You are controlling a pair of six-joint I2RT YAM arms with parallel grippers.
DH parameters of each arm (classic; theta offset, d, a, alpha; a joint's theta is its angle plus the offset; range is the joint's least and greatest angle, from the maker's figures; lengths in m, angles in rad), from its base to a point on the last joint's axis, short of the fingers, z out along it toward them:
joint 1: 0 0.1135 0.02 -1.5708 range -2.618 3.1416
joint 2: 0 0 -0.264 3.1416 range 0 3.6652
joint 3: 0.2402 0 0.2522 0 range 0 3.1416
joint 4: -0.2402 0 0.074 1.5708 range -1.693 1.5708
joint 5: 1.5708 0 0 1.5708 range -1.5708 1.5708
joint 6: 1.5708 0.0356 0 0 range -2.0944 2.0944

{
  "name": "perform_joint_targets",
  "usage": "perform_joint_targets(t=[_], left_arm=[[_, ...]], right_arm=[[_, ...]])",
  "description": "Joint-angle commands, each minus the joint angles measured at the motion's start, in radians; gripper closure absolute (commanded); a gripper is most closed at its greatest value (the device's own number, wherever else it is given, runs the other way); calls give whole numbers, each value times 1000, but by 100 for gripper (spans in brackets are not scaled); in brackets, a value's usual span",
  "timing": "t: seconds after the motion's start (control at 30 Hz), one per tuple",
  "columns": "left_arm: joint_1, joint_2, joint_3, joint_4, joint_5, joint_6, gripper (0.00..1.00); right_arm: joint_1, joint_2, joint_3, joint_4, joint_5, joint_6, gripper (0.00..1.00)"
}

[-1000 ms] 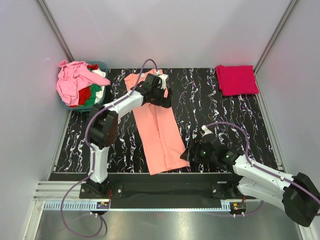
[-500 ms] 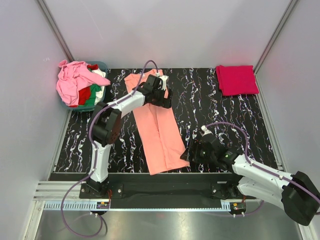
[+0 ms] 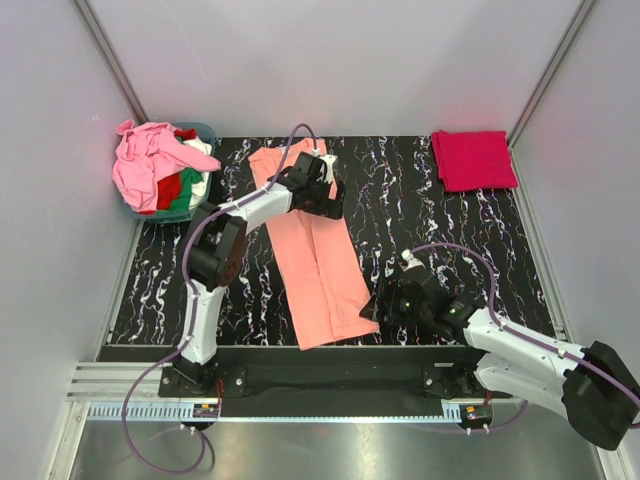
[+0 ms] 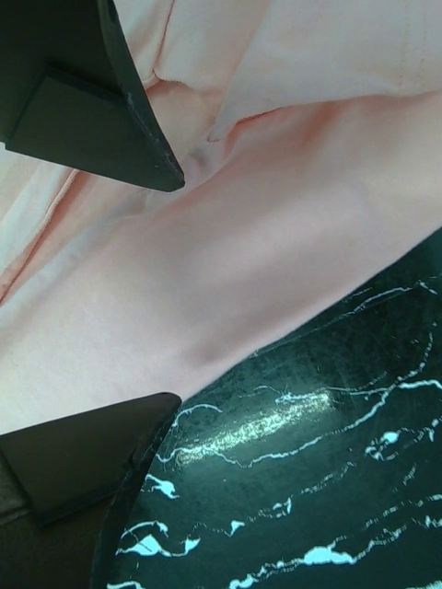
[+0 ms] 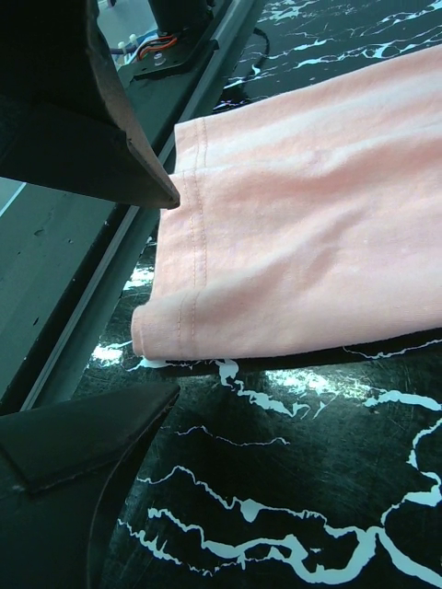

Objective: Fold and stack the t-shirts
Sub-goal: Fold the tshirt

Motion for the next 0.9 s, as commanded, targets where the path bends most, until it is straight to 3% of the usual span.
perform_joint_targets(t=[0.0, 0.27, 0.53, 0.87], left_arm=[[-2, 15, 49, -5, -32, -9, 1], [19, 14, 58, -40, -127, -17, 1], [39, -17, 55, -45, -124, -26, 3], [39, -159, -6, 15, -147, -9, 8]], right_arm=[[-3, 1, 37, 32, 21, -10, 17], [-3, -7, 35, 31, 22, -8, 17], [-3, -2, 37, 32, 21, -8, 17], [-3, -14, 31, 29, 25, -5, 17]])
